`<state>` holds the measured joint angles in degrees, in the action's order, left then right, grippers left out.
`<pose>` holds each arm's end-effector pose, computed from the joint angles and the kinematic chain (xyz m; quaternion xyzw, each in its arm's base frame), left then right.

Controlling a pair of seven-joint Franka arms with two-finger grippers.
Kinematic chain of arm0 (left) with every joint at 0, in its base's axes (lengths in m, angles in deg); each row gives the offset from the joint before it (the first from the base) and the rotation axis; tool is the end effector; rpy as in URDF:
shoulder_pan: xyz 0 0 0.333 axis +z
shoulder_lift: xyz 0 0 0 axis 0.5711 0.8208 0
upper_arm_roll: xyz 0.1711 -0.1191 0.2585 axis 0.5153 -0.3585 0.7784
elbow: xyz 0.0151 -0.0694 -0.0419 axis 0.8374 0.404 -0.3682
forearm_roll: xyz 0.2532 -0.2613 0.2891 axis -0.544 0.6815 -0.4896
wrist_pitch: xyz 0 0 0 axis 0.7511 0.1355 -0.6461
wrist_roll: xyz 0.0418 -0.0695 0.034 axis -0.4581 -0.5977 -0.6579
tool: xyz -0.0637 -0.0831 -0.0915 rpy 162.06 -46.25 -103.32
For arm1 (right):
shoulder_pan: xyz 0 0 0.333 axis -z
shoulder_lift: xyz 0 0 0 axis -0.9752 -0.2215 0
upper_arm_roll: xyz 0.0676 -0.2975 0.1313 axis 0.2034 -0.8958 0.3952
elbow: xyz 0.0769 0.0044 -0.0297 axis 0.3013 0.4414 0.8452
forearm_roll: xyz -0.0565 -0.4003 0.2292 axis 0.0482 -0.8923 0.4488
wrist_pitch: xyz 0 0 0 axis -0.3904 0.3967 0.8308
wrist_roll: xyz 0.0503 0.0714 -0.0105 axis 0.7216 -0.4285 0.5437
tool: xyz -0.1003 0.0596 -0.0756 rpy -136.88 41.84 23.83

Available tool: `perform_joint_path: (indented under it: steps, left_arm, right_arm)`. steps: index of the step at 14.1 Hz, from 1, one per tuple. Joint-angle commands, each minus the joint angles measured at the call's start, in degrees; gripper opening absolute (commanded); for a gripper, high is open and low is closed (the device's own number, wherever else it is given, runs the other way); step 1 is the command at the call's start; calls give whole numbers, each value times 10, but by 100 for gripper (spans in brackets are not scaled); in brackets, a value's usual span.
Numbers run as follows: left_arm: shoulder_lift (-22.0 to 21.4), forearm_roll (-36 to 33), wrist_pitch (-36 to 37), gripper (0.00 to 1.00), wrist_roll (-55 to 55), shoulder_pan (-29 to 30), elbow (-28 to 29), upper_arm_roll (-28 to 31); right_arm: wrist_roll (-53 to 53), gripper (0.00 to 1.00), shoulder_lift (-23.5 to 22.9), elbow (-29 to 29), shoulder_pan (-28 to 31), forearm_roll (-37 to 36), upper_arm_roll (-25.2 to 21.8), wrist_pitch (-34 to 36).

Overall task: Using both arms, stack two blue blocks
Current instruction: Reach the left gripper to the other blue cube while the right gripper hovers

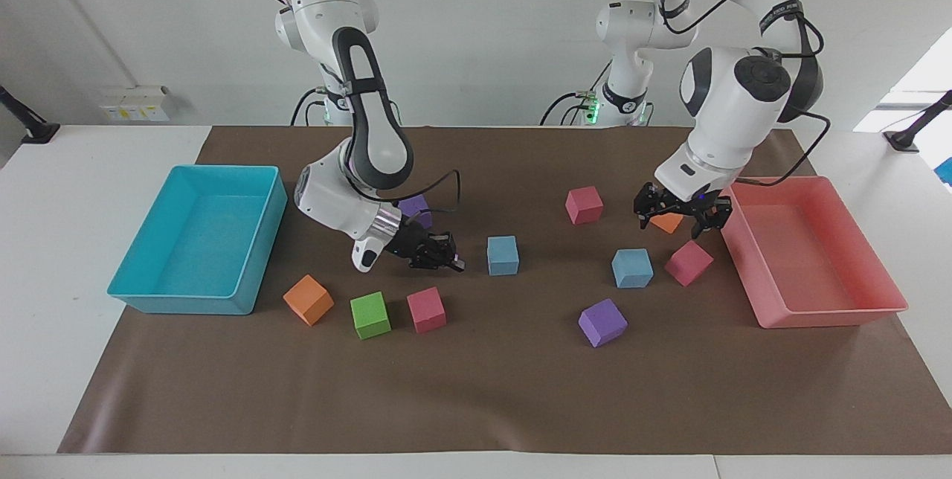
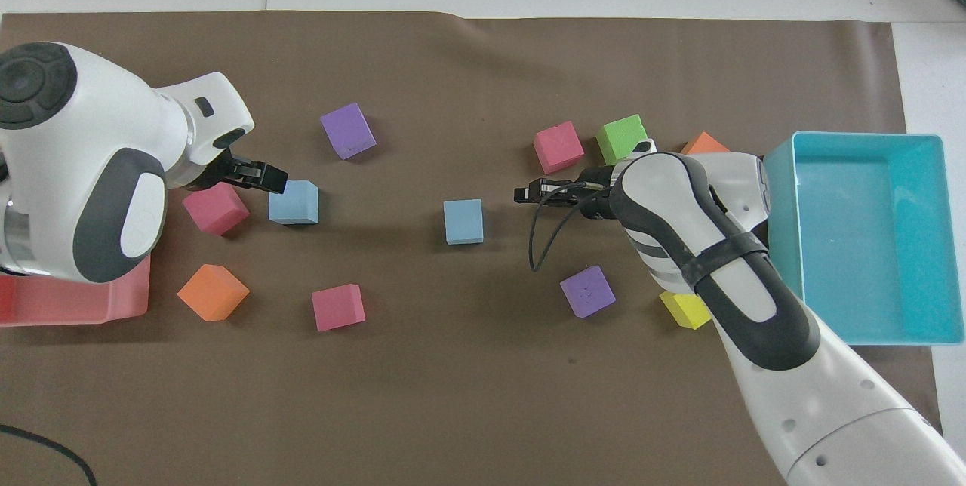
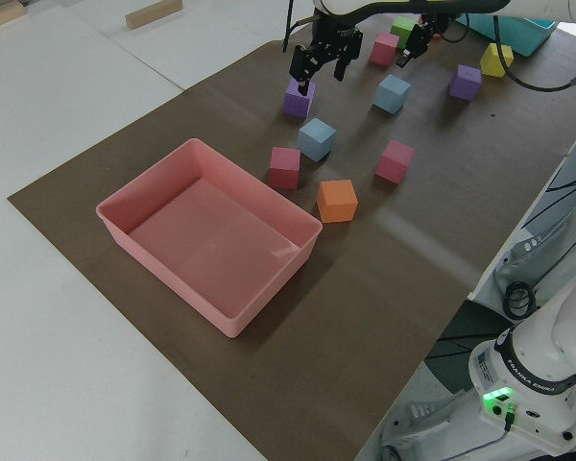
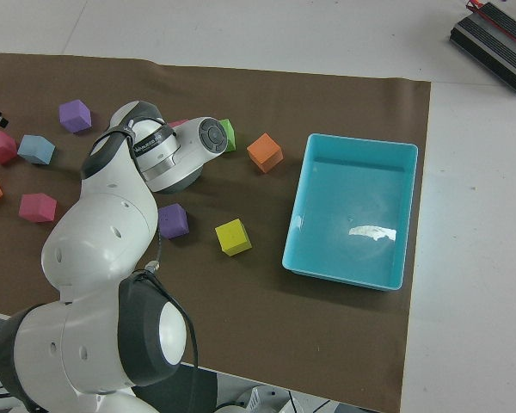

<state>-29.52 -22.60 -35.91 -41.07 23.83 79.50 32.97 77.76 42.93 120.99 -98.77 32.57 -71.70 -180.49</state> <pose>0.6609 -0.1634 0.4022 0.9907 -0.1338 0.0214 0.0083 0.6491 0.2419 0.2138 -0.9079 0.0265 -0.0415 0.4163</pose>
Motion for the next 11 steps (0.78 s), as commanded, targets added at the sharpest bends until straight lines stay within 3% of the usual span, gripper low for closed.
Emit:
perform_joint_path:
  steps: [1, 3, 11]
  left_arm:
    - [7, -2, -64, 100, -25, -15, 39, 8]
    - [13, -2, -109, 100, -31, -16, 68, 8]
    - [41, -5, -153, 100, -56, -22, 87, 10]
  right_arm:
    - [22, 0, 16, 28, 0, 20, 5, -14]
    - [22, 0, 16, 30, -4, 21, 5, -14]
    - [22, 0, 19, 39, -5, 21, 5, -14]
